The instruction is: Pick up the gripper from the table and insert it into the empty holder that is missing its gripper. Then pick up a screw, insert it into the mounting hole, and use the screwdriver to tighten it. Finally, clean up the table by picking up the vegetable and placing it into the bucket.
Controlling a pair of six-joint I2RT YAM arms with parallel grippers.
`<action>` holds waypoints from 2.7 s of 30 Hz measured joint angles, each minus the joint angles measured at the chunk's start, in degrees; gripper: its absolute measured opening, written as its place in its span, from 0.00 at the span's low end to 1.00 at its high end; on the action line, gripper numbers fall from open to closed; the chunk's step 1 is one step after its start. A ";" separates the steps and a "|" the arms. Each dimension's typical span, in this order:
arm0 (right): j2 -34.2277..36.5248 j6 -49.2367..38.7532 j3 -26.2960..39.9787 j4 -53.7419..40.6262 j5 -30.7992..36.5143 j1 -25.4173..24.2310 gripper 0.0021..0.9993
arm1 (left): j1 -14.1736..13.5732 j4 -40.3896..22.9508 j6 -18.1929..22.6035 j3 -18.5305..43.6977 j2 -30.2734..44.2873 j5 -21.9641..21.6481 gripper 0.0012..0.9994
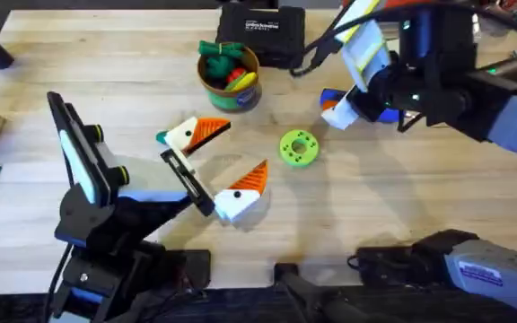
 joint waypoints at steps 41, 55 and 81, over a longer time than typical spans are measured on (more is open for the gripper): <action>-2.23 2.88 0.44 -0.02 -6.24 0.17 0.99 | 9.68 -52.36 -52.69 52.92 66.04 -39.67 0.99; -2.23 3.02 0.44 -0.02 -6.26 0.17 0.99 | 9.68 -48.66 -71.44 52.92 80.82 -38.50 0.99; -2.23 3.04 0.44 -0.04 -6.26 0.17 0.99 | 9.88 -46.64 -71.64 54.04 89.59 -35.00 0.02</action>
